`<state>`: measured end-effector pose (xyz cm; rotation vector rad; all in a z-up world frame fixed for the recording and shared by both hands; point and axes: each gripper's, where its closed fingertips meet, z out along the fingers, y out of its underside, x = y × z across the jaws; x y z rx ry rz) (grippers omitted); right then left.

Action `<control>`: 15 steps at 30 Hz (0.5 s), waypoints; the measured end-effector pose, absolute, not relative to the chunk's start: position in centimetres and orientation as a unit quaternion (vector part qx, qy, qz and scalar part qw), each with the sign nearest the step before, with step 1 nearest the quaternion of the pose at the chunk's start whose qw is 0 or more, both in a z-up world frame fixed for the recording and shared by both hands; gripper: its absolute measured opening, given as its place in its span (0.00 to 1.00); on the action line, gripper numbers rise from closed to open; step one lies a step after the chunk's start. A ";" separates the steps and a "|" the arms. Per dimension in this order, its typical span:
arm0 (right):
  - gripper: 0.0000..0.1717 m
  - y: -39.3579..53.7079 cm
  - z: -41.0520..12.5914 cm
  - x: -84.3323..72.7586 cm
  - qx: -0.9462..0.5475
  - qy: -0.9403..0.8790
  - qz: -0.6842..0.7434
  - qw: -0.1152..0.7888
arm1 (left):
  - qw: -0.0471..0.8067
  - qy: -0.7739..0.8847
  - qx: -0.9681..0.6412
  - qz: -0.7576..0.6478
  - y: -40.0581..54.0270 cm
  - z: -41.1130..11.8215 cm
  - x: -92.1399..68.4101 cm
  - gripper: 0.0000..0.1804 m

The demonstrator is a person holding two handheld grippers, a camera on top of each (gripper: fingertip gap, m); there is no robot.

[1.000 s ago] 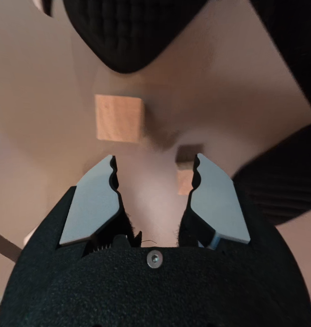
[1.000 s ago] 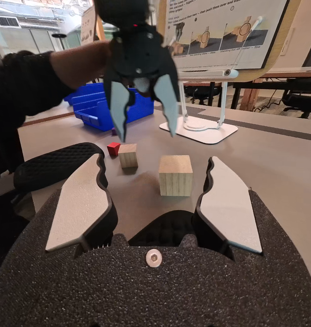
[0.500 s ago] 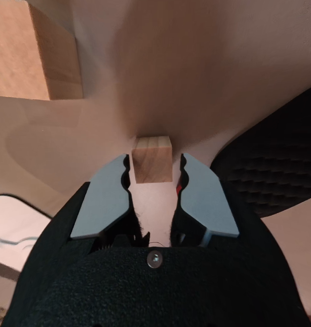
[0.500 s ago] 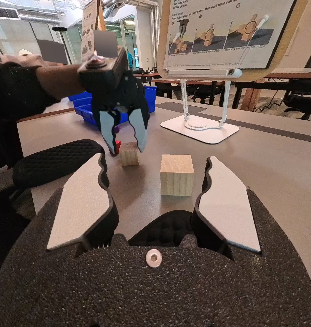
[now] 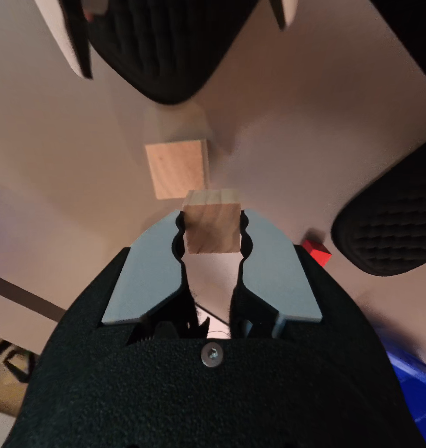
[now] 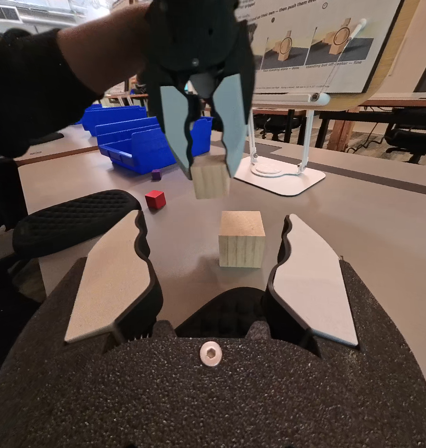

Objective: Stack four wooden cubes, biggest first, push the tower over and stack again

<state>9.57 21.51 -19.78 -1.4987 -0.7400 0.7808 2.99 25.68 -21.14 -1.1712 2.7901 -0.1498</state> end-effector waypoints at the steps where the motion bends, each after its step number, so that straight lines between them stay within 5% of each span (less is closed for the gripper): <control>1: 0.61 21.5 -19.8 9.5 -0.647 -0.322 0.335 0.605 | 0.054 0.923 -0.377 -0.048 25.8 -21.2 3.8 0.24; 15: 0.60 21.0 -19.9 9.0 -0.638 -0.348 0.310 0.613 | 0.012 0.930 -0.364 -0.055 26.2 -23.0 7.3 0.24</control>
